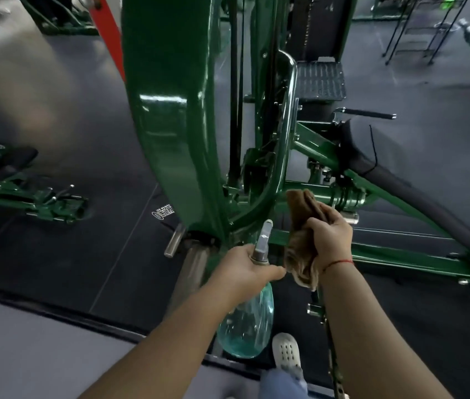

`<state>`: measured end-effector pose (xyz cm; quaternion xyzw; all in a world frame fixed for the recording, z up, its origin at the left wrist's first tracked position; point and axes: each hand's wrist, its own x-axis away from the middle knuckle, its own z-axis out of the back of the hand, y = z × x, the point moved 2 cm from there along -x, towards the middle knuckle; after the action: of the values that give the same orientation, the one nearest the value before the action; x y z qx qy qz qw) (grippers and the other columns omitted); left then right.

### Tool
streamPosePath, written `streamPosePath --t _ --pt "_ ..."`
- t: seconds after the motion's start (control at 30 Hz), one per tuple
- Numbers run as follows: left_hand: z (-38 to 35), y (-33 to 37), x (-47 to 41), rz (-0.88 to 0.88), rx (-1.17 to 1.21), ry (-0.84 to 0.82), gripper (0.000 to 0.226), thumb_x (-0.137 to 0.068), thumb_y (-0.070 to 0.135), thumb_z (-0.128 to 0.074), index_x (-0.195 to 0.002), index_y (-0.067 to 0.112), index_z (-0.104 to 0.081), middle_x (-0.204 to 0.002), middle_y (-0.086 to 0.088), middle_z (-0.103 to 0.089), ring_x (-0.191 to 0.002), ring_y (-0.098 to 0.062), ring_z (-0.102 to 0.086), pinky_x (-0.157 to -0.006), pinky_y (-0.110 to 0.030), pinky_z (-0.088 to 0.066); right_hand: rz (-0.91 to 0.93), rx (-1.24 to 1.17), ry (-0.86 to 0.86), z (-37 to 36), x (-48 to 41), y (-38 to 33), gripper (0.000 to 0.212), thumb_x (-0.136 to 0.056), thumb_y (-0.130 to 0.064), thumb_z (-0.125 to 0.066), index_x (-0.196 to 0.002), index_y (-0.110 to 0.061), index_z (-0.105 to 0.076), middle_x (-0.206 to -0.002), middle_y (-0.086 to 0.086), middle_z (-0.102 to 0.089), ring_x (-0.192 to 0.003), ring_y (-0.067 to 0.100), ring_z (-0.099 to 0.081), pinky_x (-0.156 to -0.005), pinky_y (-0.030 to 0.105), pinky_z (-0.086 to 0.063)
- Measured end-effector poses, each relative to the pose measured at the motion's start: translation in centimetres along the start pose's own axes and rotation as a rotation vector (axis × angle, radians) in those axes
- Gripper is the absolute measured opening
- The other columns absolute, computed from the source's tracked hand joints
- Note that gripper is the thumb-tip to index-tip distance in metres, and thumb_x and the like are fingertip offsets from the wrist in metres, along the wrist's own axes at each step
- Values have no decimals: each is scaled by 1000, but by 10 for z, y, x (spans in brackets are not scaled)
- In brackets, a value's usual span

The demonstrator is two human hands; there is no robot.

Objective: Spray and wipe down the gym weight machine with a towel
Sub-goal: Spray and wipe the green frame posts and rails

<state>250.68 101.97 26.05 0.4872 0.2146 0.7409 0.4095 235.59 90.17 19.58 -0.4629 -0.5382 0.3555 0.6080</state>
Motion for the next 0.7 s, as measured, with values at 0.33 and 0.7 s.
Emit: streamPosePath --t 0.33,0.7 --pt "-14 5 -43 141 88 352 21 -79 30 -82 -82 19 -65 -86 2 -72 -79 -20 -68 -79 -44 -55 238 148 -99 -28 -33 -1 54 -73 2 -67 -107 -40 -69 -120 -3 -55 -114 18 -56 -105 45 -49" --pt "-26 10 -57 -137 -10 628 45 -86 13 -76 -124 25 -55 -125 0 -61 -108 -2 -59 -82 -5 -44 744 1035 -328 -86 -78 -32 51 -88 -35 -67 -137 -41 -51 -154 2 -32 -142 34 -20 -110 59 -31"
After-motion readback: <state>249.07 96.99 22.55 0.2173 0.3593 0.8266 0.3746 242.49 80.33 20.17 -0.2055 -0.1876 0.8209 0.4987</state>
